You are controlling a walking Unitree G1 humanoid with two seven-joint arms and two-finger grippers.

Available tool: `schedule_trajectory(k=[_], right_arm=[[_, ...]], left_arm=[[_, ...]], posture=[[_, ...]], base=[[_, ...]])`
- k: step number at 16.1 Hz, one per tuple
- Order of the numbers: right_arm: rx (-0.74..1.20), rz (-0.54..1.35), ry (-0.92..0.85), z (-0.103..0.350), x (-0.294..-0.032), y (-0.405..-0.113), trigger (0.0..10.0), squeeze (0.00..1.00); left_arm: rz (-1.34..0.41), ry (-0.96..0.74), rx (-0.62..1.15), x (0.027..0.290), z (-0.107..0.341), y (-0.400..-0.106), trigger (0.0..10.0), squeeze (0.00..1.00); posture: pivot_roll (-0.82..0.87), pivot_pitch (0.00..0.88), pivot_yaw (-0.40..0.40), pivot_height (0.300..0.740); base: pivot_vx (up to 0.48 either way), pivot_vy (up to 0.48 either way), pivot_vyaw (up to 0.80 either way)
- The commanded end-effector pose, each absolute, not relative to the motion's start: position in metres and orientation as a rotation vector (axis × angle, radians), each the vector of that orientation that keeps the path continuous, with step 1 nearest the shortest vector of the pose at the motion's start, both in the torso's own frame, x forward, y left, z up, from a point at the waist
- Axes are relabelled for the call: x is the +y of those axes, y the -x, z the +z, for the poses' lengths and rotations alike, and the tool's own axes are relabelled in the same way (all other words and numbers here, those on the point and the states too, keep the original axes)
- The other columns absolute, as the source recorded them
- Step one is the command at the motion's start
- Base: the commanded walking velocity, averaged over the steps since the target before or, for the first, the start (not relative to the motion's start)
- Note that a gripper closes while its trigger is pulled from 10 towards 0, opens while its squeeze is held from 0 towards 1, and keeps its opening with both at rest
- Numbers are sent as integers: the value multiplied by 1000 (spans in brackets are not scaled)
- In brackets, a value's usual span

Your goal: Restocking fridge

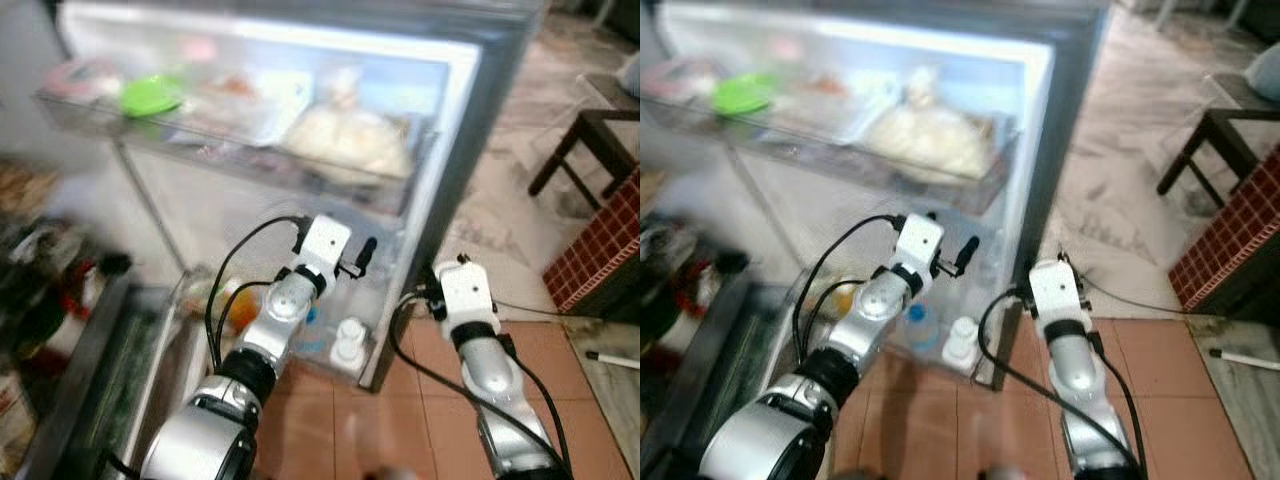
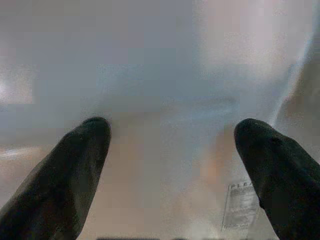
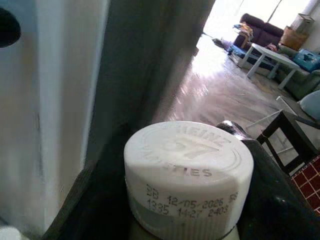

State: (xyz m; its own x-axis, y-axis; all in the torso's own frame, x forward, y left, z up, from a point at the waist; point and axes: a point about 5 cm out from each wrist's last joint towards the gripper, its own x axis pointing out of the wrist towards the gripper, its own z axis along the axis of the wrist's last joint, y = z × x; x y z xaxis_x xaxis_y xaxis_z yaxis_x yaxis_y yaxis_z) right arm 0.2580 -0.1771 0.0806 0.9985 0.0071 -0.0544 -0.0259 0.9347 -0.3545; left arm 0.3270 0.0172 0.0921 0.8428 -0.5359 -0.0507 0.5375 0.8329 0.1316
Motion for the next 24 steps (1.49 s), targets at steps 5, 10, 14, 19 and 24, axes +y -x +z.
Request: schedule_trajectory(k=[5,10,14,19,24], right_arm=[[167,214,289,72,-166,-252,10000,0],[233,367,280,68,-160,-247,10000,0],[154,594,179,84,-139,-257,10000,0],[52,666,196,103,-123,-278,10000,0],[-1,726,167,106,-111,-280,10000,0]], left_arm=[[-574,-149,7,9,99,-331,10000,0],[-539,-148,-2,12,103,-336,10000,0],[-487,-154,2,26,98,-334,10000,0],[-306,-169,25,70,85,-326,10000,0],[-48,-172,28,122,81,-308,10000,0]], posture=[[-31,0,7,740],[-36,0,6,740],[-15,0,6,740],[28,0,-14,740],[46,9,-19,740]], base=[[326,0,0],[240,0,0],[0,0,0],[0,0,0],[0,0,0]])
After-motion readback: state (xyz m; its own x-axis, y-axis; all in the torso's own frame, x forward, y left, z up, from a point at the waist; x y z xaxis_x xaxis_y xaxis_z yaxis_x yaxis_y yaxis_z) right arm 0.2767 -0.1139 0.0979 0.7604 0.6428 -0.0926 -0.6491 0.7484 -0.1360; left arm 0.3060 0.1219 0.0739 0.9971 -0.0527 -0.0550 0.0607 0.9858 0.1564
